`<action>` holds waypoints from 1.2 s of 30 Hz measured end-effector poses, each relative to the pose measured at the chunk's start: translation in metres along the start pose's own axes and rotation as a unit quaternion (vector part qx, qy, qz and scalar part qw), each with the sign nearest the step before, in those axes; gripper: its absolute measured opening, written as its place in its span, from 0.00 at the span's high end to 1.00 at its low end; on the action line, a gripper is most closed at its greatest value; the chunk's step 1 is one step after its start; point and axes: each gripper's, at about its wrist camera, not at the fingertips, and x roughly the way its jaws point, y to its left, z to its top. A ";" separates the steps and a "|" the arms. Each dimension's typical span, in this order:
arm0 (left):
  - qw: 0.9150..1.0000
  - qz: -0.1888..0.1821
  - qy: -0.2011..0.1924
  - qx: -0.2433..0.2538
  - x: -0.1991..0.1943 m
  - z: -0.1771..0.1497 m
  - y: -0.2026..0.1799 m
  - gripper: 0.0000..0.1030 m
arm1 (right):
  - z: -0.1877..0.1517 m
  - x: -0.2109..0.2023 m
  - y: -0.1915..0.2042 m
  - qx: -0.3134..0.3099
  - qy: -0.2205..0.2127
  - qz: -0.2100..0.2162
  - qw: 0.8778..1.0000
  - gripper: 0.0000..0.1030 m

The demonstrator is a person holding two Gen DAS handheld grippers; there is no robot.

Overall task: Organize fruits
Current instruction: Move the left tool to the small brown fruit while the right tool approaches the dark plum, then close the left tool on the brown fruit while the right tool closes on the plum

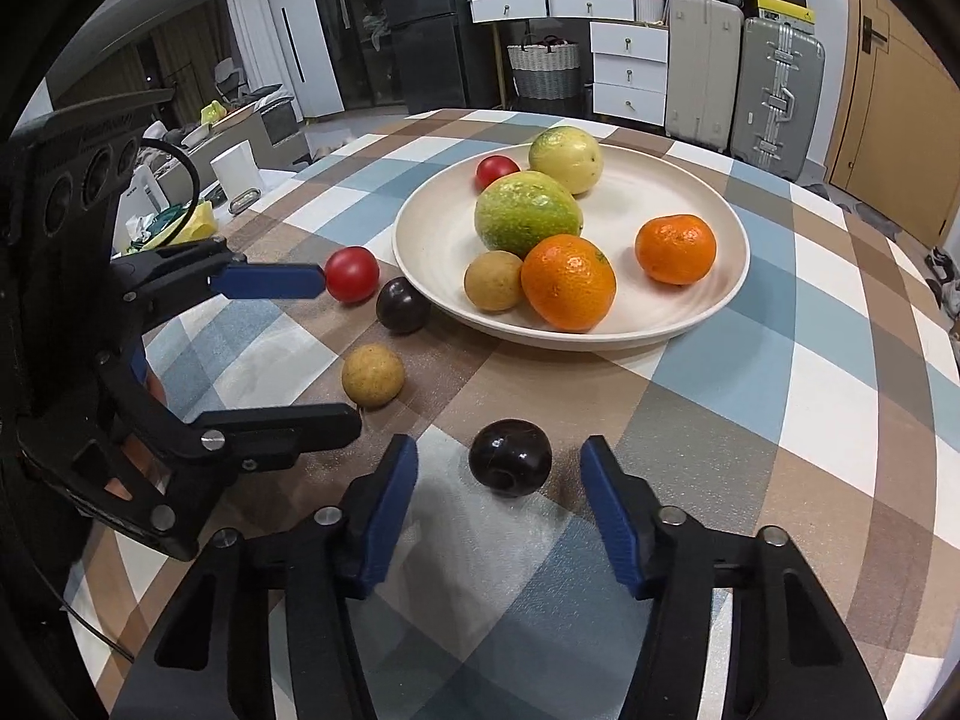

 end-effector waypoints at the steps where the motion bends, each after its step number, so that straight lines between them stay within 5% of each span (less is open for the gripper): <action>1: 1.000 -0.002 0.003 0.001 0.001 0.000 -0.001 0.26 | 0.000 0.000 0.000 -0.002 0.000 -0.002 1.000 0.52; 9: 1.000 -0.021 0.021 -0.006 0.009 -0.001 0.000 0.30 | -0.001 0.000 0.002 -0.016 -0.004 -0.011 1.000 0.72; 21: 0.999 -0.023 0.024 -0.009 0.014 0.001 0.000 0.38 | 0.003 -0.013 -0.003 0.001 -0.037 -0.001 0.999 0.73; 29: 0.999 -0.027 0.022 -0.010 0.014 0.003 -0.001 0.50 | 0.005 -0.015 -0.008 0.016 -0.045 0.003 0.999 0.73; 36: 0.999 -0.029 0.022 0.000 0.014 0.003 -0.006 0.76 | 0.006 -0.015 -0.006 0.015 -0.049 0.006 0.999 0.73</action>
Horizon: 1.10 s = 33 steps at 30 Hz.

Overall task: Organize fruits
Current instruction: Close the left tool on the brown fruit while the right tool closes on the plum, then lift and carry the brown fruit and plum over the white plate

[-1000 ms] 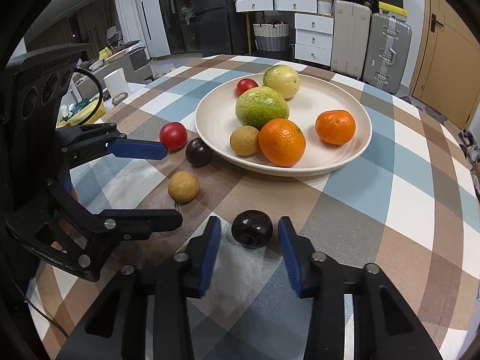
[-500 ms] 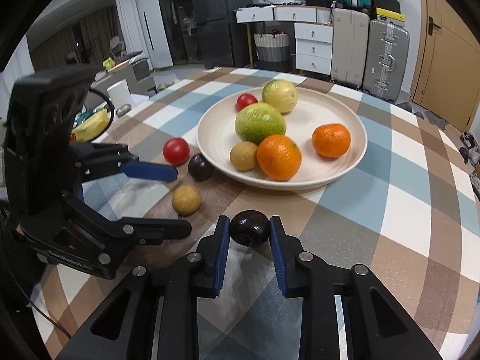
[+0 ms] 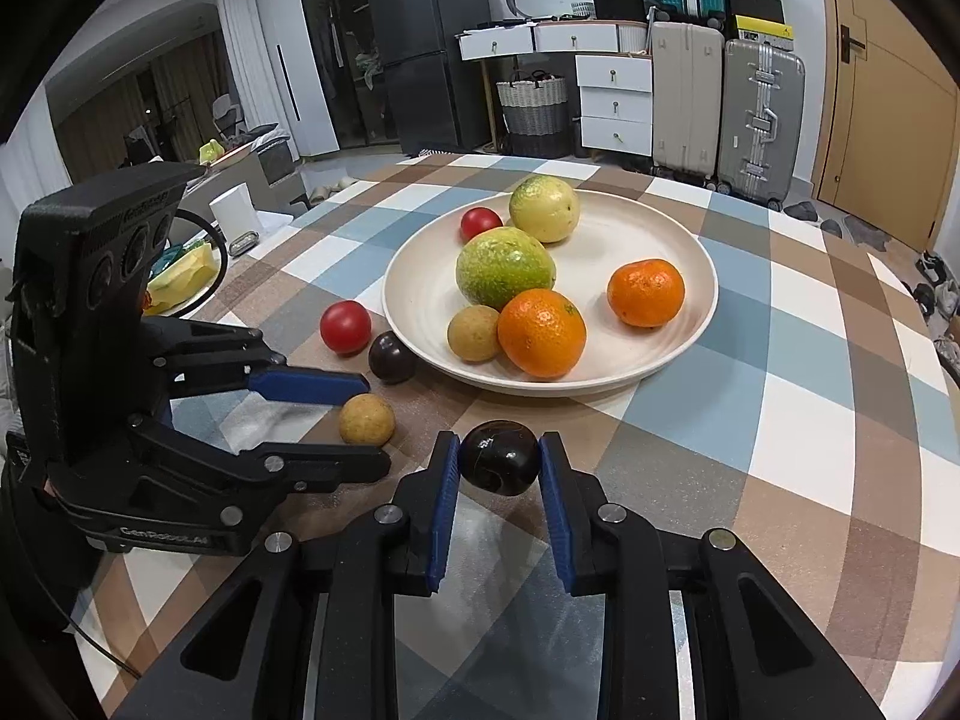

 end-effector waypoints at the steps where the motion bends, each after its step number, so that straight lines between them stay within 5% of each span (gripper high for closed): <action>1: 1.000 0.002 -0.001 0.003 0.000 0.000 -0.001 0.78 | 0.000 -0.001 0.000 0.000 0.000 0.001 1.000 0.73; 13: 0.999 -0.001 -0.044 -0.006 -0.017 0.001 0.001 0.78 | 0.000 -0.007 -0.004 0.011 -0.021 0.005 1.000 0.73; 33: 0.989 0.057 -0.123 -0.065 -0.052 0.007 0.027 0.78 | 0.010 -0.024 -0.028 0.066 -0.088 -0.046 0.993 0.73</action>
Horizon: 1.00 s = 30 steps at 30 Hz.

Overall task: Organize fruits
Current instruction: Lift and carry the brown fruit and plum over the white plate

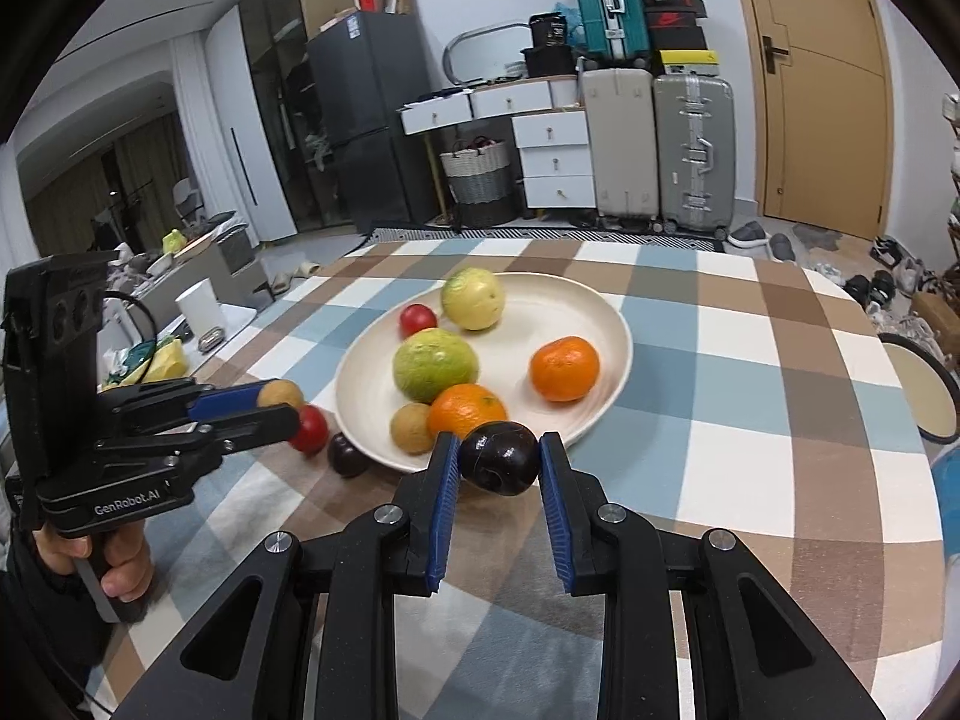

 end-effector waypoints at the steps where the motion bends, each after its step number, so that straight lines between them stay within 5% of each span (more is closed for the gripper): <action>1: 1.000 0.002 -0.002 -0.001 0.000 0.000 0.000 0.78 | 0.000 -0.001 0.000 0.000 0.001 0.001 1.000 0.73; 30: 0.998 0.052 -0.020 -0.042 0.043 0.031 0.028 0.78 | 0.031 0.015 -0.013 0.060 -0.032 -0.041 0.997 0.73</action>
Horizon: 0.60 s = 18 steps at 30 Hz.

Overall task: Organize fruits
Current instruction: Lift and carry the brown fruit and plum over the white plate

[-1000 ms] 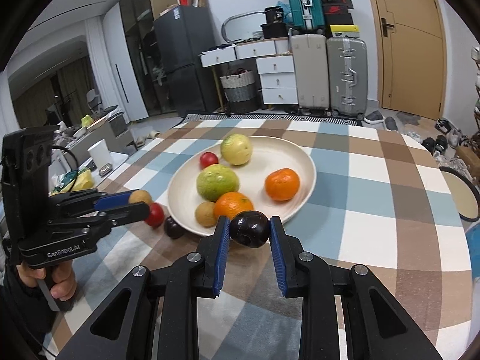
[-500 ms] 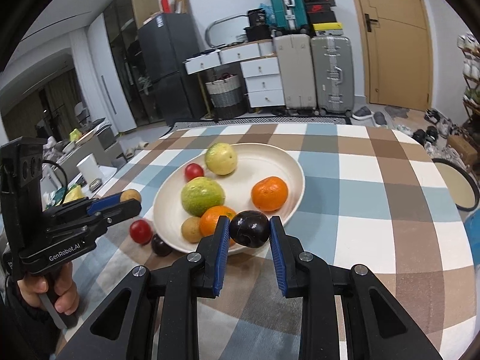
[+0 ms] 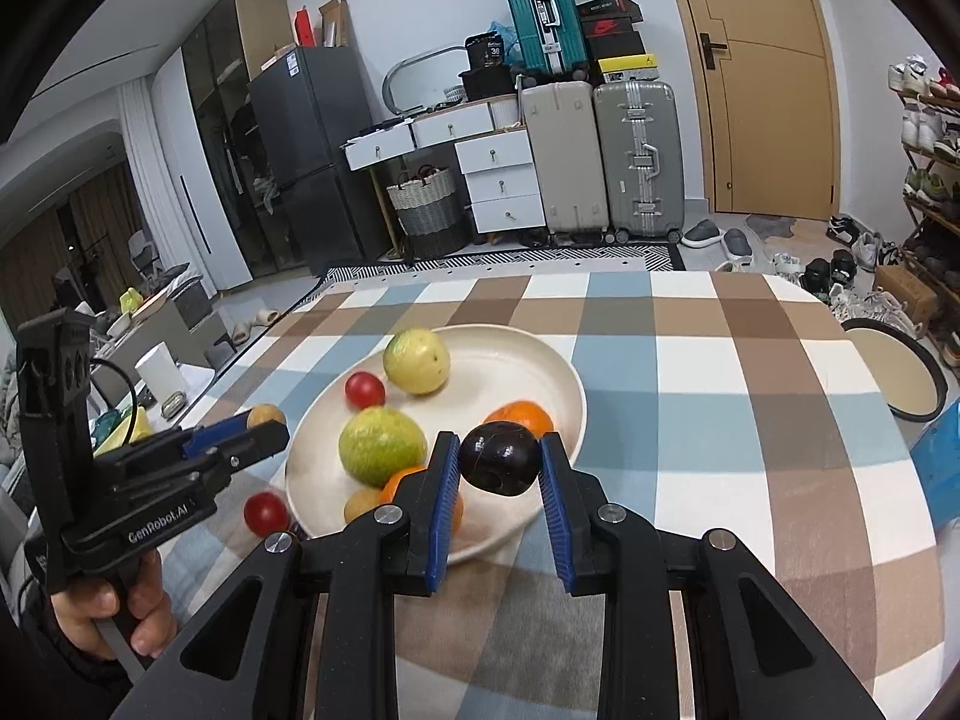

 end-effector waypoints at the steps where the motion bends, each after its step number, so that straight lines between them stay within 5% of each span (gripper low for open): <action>1: 1.000 0.000 0.000 0.003 0.002 0.001 -0.001 0.78 | 0.002 0.003 0.001 0.003 -0.001 -0.001 1.000 0.73; 18: 1.000 0.001 -0.008 0.024 0.009 0.005 -0.004 0.78 | 0.004 0.041 0.015 -0.008 0.014 -0.004 1.000 0.73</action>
